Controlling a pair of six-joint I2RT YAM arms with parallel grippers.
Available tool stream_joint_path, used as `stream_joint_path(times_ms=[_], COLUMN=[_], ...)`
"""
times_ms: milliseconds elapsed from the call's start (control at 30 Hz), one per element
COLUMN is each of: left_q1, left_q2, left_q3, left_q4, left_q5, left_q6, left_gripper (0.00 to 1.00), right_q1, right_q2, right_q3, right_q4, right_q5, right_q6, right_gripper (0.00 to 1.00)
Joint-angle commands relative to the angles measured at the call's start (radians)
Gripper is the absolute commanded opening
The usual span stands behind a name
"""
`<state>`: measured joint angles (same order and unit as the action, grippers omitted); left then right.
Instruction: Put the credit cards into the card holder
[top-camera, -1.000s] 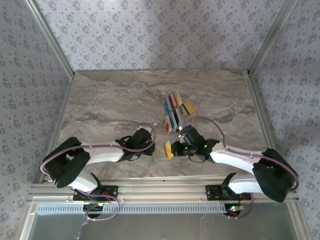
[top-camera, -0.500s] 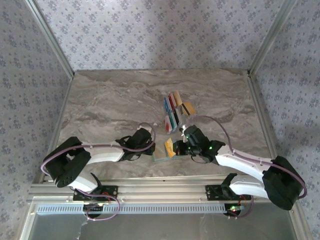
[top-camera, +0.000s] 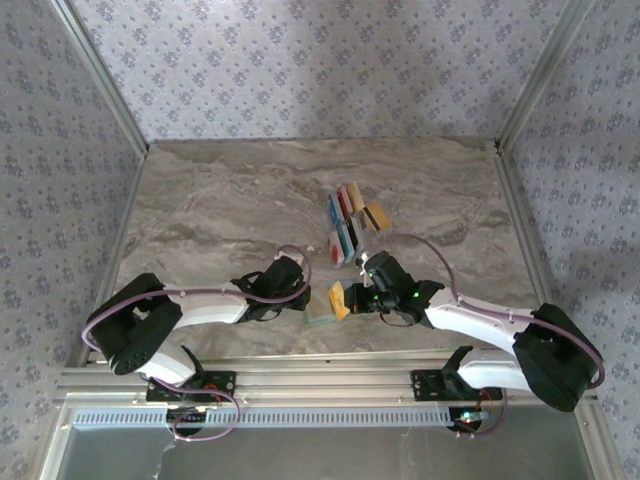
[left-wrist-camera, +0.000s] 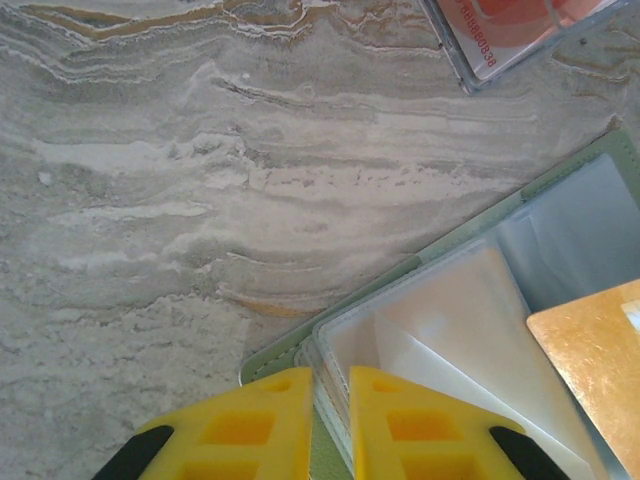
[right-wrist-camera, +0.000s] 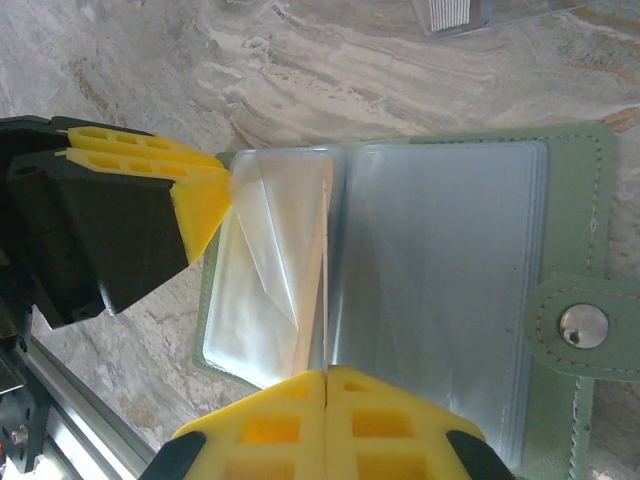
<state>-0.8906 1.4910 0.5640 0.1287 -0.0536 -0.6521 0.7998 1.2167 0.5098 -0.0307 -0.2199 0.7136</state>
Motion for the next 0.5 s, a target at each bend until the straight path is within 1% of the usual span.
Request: stream_joint_path(times_ms=[0,333,467], left_q1=[-0.005,-0.005,-0.005], left_q2=[0.017,0.009,-0.005], left_q3=[0.004,0.006,0.006], left_q4=[-0.020,-0.023,-0.026], left_q5=[-0.017,-0.011,0.007], left_q6=[0.005,0.006,0.011], left_gripper=[0.17,0.17,0.17], right_q1=[-0.005,-0.012,-0.018], right_q2=[0.010,0.055,0.087], right_q3=[-0.013,-0.016,-0.016], right_q4=[0.017,0.044,0.066], right_q5=[-0.021,-0.037,-0.047], right_q6=[-0.010,-0.004,0.001], right_gripper=[0.00,0.00,0.00])
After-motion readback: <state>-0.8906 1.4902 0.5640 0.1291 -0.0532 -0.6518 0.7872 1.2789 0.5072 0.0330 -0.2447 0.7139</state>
